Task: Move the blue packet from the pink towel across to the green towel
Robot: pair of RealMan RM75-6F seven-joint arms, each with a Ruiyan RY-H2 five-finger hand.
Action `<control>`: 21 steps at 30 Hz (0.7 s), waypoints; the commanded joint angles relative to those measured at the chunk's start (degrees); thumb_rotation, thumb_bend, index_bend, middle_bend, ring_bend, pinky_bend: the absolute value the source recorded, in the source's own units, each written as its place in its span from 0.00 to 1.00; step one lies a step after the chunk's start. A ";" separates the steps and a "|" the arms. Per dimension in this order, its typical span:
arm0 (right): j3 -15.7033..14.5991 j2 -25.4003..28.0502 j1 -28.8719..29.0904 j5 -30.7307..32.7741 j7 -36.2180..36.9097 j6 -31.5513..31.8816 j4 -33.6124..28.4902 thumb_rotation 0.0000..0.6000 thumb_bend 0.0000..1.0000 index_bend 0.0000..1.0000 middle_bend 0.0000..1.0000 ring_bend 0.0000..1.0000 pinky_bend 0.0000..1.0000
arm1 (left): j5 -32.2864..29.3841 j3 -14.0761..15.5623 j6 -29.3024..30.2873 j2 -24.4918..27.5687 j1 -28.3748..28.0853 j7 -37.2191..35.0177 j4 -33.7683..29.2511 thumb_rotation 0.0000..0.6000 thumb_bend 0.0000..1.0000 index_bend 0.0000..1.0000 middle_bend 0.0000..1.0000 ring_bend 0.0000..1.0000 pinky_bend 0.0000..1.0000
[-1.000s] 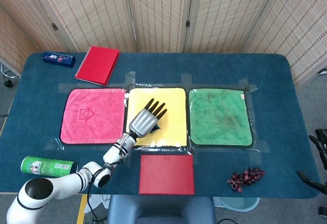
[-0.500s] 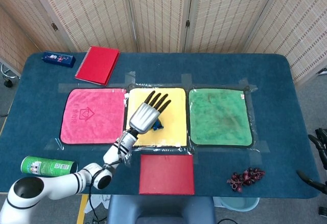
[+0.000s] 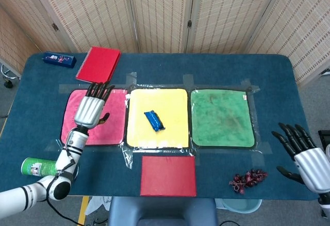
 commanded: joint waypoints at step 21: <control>6.77 -4.02 27.97 2.50 -7.74 -34.00 -8.20 1.00 0.27 0.15 0.13 0.13 0.03 | 11.66 8.35 14.71 13.44 15.95 -11.04 -9.17 1.00 0.45 0.01 0.00 0.00 0.00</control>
